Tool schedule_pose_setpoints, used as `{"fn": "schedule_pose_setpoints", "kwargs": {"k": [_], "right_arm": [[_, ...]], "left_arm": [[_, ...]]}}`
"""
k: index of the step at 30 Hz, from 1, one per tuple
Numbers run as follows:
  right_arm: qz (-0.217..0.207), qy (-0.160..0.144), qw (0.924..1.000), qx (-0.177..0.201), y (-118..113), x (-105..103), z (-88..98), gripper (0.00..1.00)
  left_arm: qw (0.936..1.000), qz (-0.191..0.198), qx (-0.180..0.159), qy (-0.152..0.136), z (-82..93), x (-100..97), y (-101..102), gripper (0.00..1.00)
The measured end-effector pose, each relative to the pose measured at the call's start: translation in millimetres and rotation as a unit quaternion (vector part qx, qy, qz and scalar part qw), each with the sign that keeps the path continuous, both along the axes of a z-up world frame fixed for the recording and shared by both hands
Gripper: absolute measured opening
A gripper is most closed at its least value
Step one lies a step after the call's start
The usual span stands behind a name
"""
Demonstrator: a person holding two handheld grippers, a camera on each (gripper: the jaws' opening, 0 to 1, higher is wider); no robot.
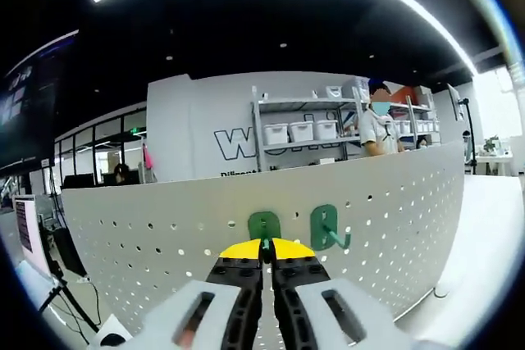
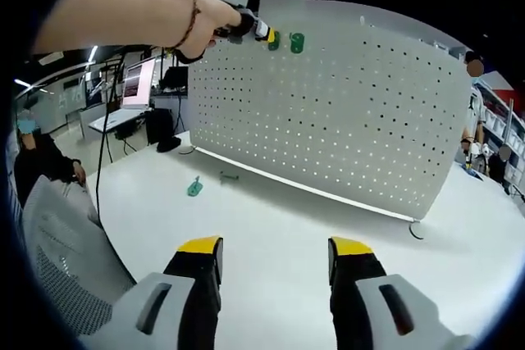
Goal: Insert the hook assembly into the mounting plate slot until the hook locks in place.
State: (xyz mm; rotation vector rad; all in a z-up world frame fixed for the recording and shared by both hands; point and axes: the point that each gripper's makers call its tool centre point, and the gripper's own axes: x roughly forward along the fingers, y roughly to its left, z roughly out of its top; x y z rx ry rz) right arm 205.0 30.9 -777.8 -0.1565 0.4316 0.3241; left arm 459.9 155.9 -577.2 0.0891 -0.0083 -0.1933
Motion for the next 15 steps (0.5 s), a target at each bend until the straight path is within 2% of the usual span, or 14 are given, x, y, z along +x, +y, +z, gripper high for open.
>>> {"fn": "schedule_pose_setpoints", "kwargs": {"k": [4, 11, 12, 13, 15], "right_arm": [[0.001, 0.000, 1.0000, -0.001, 1, 0, -0.2, 0.49], [0.007, -0.001, 1.0000, -0.003, 3, -1, -0.4, 0.49], [0.007, 0.000, 1.0000, -0.003, 3, -1, -0.6, 0.49], [0.007, 0.000, 1.0000, -0.002, 3, -1, -0.5, 0.49], [0.006, 0.000, 1.0000, -0.003, 3, -1, -0.5, 0.49]], "left_arm": [[1.0000, 0.002, 0.009, 0.001, 0.0, 0.1, -1, 0.02], [0.9999, -0.001, -0.001, 0.012, -4.7, 2.2, -1, 0.01], [0.9990, 0.004, -0.014, 0.042, -15.9, 0.6, -1, 0.01], [0.9997, 0.000, -0.009, 0.022, -7.5, 2.8, -1, 0.01], [0.9997, 0.000, -0.005, 0.023, -6.8, 3.7, -2, 0.01]]}}
